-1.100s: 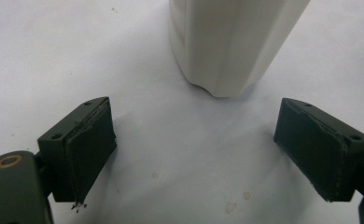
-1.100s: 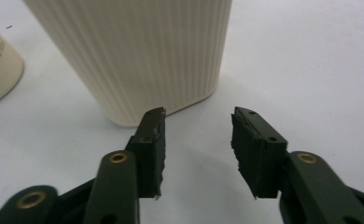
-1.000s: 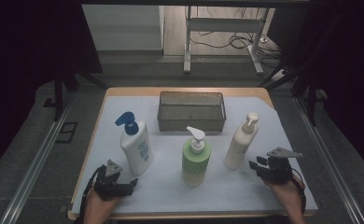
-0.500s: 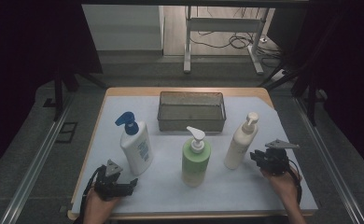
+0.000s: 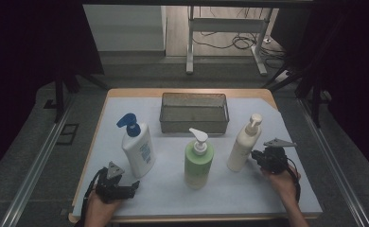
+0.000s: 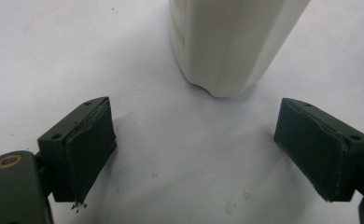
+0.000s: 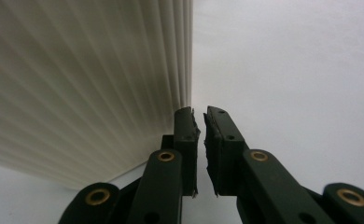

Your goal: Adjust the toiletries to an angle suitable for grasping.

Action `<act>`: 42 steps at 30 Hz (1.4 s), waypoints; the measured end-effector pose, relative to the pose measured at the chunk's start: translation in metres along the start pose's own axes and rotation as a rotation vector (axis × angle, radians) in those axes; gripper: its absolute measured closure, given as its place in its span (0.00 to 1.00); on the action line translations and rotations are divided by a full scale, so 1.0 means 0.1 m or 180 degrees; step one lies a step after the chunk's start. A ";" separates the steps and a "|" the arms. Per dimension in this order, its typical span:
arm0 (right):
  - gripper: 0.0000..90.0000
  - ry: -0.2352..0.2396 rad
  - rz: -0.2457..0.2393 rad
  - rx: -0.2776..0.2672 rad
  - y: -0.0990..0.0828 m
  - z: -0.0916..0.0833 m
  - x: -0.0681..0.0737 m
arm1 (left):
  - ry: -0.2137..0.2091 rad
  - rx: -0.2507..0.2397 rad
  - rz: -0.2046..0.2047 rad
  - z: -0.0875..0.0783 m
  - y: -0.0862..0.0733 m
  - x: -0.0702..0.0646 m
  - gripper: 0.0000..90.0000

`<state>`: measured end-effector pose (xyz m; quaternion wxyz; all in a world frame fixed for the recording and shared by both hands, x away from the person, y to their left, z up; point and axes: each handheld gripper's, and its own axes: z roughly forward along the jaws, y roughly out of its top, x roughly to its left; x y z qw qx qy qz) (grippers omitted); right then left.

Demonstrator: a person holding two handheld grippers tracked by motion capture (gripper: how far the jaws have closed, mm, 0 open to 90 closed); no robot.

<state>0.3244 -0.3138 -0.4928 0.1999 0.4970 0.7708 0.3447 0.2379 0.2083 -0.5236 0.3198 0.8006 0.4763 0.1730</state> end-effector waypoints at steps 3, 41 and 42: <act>0.94 -0.0018 0.0005 -0.0012 0.00 0.02 0.00 | -0.0001 0.0001 -0.0001 0.00 0.00 0.00 0.13; 0.99 -0.0009 -0.0078 -0.0004 0.12 0.18 0.12 | 0.0001 0.0002 -0.0001 0.00 0.00 0.00 0.13; 0.99 -0.0009 -0.0078 -0.0004 0.12 0.18 0.12 | 0.0001 0.0002 -0.0001 0.00 0.00 0.00 0.13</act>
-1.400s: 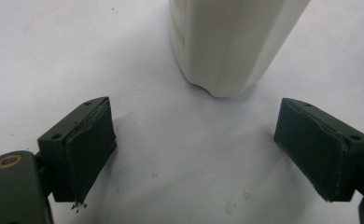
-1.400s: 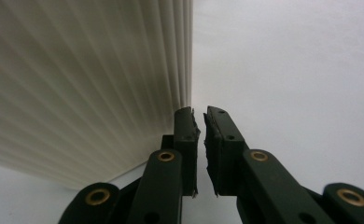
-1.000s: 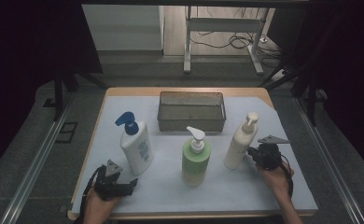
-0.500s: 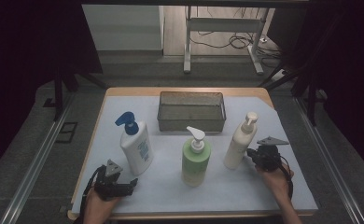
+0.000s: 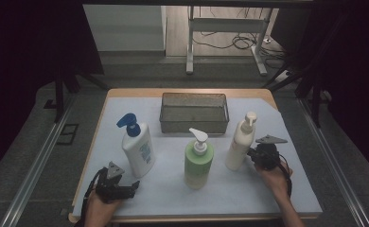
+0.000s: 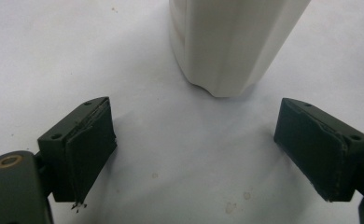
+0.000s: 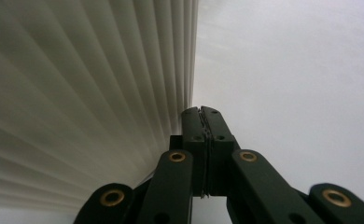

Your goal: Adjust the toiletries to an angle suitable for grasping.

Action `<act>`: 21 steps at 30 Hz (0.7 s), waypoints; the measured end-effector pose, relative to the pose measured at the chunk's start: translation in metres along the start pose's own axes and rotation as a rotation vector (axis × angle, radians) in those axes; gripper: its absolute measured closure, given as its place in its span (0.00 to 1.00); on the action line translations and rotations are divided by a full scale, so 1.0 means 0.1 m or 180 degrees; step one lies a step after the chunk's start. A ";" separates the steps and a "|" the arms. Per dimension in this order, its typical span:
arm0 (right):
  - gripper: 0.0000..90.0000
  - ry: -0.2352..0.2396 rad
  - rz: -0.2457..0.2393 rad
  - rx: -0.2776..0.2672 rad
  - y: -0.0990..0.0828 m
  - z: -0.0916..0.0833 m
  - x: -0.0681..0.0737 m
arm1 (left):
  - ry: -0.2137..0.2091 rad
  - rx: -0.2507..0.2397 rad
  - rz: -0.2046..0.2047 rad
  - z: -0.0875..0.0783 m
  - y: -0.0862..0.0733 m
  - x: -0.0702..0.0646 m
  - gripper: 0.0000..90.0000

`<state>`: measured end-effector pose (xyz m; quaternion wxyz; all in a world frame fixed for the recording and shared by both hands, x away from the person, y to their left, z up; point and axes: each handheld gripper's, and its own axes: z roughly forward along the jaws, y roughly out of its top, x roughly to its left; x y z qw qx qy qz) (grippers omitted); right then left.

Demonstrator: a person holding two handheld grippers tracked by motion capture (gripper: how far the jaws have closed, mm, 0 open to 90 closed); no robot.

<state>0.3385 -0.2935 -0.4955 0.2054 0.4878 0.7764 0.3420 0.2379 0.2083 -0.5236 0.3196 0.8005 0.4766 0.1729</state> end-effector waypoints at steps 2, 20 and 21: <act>0.99 0.0024 0.0007 -0.0016 0.02 0.02 0.00 | 0.0000 -0.0001 -0.0001 0.00 0.00 0.00 0.13; 0.97 0.0204 0.0054 -0.0013 0.09 0.17 -0.02 | 0.0001 0.0000 0.0001 0.00 0.00 0.00 0.13; 0.96 0.0198 0.0044 -0.0023 0.08 0.14 -0.02 | 0.0001 0.0001 0.0002 0.00 0.00 0.00 0.13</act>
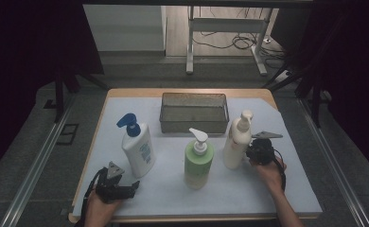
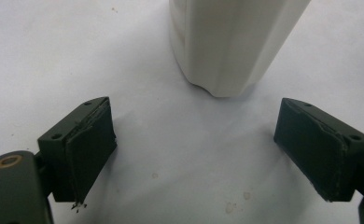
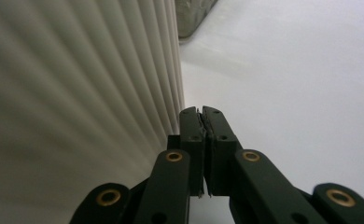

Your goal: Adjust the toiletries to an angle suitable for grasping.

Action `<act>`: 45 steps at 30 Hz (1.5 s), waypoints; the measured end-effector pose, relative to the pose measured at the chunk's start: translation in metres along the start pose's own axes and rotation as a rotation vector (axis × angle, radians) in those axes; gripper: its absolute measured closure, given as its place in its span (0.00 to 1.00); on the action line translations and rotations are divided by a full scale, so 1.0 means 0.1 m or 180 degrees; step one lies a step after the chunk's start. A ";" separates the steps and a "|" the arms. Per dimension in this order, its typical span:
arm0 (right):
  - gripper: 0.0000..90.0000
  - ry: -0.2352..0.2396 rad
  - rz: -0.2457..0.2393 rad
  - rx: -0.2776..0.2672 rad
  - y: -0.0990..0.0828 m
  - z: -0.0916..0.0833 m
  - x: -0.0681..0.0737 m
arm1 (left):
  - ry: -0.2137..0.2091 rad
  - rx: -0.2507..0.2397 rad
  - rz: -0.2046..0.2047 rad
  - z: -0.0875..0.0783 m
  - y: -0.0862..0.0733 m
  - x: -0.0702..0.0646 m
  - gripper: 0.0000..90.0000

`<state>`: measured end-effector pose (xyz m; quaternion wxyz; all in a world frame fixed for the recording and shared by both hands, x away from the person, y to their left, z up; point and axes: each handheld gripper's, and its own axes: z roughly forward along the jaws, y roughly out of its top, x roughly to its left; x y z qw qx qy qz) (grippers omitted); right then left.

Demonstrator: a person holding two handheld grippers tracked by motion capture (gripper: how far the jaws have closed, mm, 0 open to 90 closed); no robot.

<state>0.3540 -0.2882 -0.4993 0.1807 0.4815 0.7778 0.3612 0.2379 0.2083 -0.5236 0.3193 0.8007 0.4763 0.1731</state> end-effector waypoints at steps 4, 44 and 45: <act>0.95 0.0018 -0.0001 -0.0048 -0.10 -0.19 -0.01 | 0.0002 -0.0001 -0.0001 0.00 0.00 0.00 0.13; 1.00 0.0297 -0.0320 -0.0168 -0.27 -0.30 0.72 | 0.0003 -0.0002 -0.0005 0.00 0.00 0.00 0.13; 1.00 0.0297 -0.0320 -0.0168 -0.27 -0.30 0.72 | 0.0002 -0.0001 -0.0005 0.00 0.00 0.00 0.13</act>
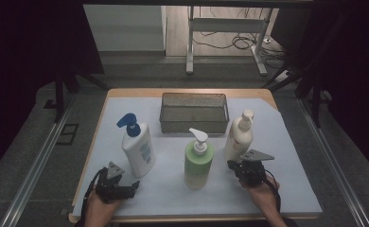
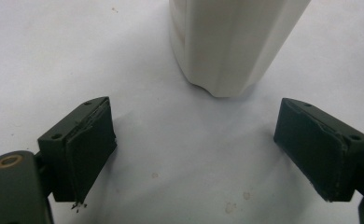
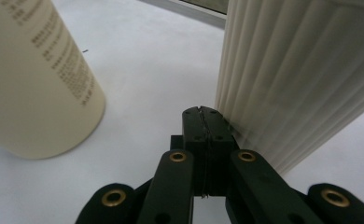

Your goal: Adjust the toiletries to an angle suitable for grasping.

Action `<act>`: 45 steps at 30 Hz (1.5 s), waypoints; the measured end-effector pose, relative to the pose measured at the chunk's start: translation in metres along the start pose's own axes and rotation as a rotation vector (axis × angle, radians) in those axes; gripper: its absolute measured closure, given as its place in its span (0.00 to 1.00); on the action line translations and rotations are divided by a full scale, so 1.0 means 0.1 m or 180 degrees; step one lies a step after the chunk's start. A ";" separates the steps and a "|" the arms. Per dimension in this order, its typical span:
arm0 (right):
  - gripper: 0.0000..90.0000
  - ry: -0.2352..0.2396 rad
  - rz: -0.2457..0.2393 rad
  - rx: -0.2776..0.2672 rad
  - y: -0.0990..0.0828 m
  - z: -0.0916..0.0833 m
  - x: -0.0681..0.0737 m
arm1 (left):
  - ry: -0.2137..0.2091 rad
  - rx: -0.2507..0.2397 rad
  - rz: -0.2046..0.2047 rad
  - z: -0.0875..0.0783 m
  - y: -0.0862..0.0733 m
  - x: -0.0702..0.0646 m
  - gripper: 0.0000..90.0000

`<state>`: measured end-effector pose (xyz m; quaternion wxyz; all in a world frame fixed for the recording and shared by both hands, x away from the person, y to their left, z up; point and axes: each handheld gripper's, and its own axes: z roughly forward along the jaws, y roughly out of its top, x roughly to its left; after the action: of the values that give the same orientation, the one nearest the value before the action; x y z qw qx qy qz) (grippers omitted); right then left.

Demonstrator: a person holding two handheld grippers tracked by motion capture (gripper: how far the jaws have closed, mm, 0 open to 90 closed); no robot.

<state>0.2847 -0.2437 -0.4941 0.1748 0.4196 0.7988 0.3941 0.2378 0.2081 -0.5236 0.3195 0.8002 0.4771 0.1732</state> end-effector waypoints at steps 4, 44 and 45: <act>0.99 -0.0038 0.0035 0.0000 -0.02 -0.03 -0.06 | 0.0000 0.0000 0.0000 0.00 0.00 0.00 0.13; 0.59 -0.0140 -0.0066 -0.0039 -0.06 -0.48 -0.26 | 0.0002 -0.0002 0.0000 0.00 0.00 0.00 0.13; 0.57 -0.0132 -0.0048 -0.0037 -0.05 -0.50 -0.27 | 0.0001 -0.0001 -0.0001 0.00 0.00 0.00 0.13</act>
<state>0.2676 -0.2916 -0.4682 0.1967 0.4206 0.7958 0.3886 0.2378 0.2082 -0.5236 0.3195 0.8001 0.4772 0.1734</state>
